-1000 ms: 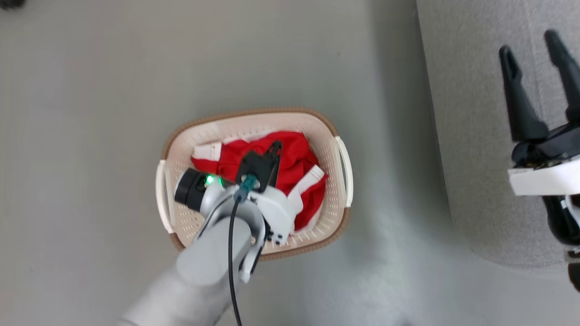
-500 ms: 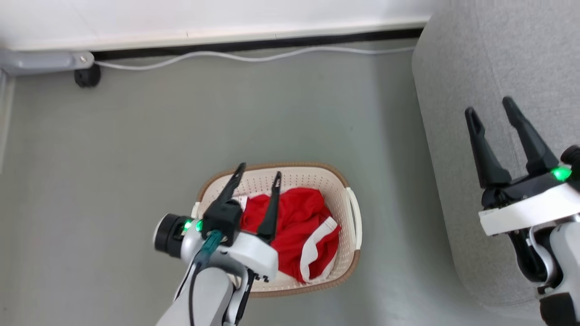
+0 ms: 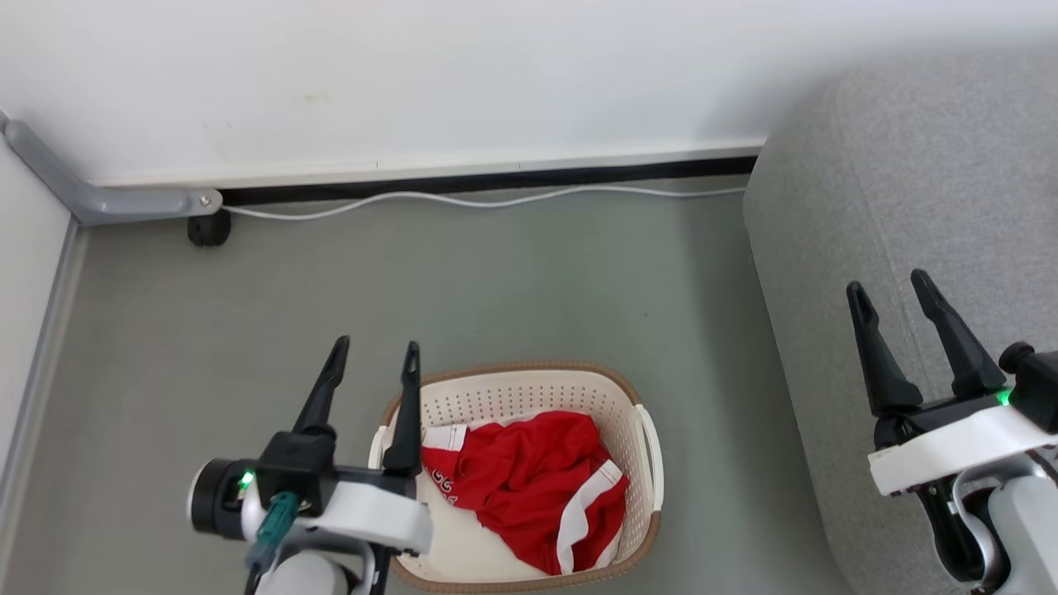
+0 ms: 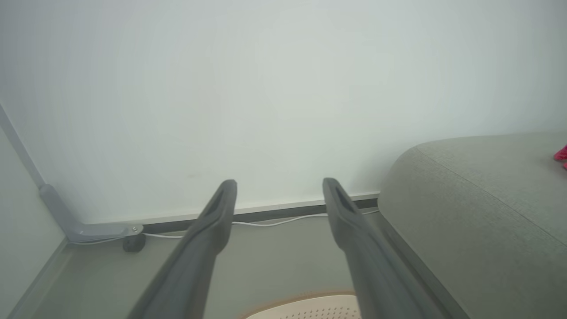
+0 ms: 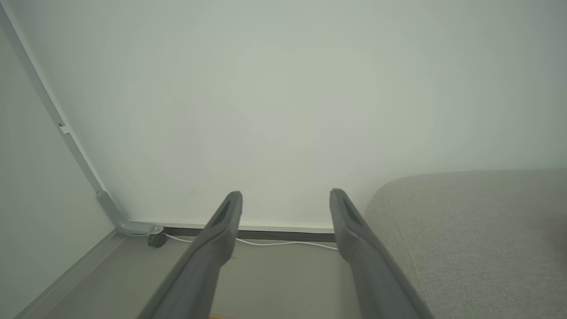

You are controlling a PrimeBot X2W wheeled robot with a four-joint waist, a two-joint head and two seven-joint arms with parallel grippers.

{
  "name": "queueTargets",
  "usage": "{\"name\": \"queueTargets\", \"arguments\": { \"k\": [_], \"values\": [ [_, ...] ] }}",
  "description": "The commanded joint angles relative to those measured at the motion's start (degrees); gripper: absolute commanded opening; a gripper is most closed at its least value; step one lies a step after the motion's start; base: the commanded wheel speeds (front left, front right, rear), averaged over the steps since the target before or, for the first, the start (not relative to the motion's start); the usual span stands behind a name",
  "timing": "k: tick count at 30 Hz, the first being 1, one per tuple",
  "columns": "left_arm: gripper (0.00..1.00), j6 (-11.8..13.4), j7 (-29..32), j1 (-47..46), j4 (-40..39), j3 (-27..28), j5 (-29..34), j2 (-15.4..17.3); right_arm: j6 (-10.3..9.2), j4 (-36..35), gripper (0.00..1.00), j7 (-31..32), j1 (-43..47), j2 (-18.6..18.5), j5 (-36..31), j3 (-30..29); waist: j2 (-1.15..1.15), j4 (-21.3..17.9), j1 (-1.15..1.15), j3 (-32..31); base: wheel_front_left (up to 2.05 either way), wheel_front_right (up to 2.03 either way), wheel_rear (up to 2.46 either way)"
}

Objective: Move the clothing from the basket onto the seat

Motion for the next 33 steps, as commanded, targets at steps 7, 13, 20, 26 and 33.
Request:
{"name": "queueTargets", "arguments": {
  "k": [7, 13, 20, 26, 33],
  "values": [
    [1.0, -1.2, -0.3, 4.5, -4.7, 7.6, 2.1, 0.3, 0.17, 0.0, 1.0, -0.3, 3.3, 1.2, -1.8, -1.3, 0.0, 0.4, 0.0, -3.8, 0.0, 0.0, 0.0],
    [1.0, -1.2, -0.3, 8.2, -6.3, 11.3, 3.2, 0.3, 0.17, 0.5, 1.0, -0.3, 5.2, 2.3, -2.5, -2.4, 0.0, 0.4, 0.0, -5.2, 0.0, 0.0, 0.0],
    [1.0, -0.1, -0.3, 11.1, -6.9, 13.4, 2.8, 0.3, 0.17, 0.8, 1.0, -0.3, 6.3, 2.9, -2.8, -3.2, 0.0, 0.9, 0.0, -5.7, 0.0, 0.0, 0.0],
    [1.0, 0.2, -0.3, 12.7, -7.0, 13.0, 2.3, 0.3, 0.17, 0.7, 1.0, -0.3, 6.8, 3.1, -3.0, -3.4, 0.0, 1.2, 0.0, -5.5, 0.0, 0.0, 0.0],
    [1.0, 1.6, -0.3, 10.6, -4.9, 7.9, 0.0, 0.3, 0.17, -1.4, 1.0, -0.3, 4.6, 1.6, -2.3, -2.6, 0.0, 0.7, 0.0, -1.0, 0.0, 0.0, 0.0]
  ]
}}
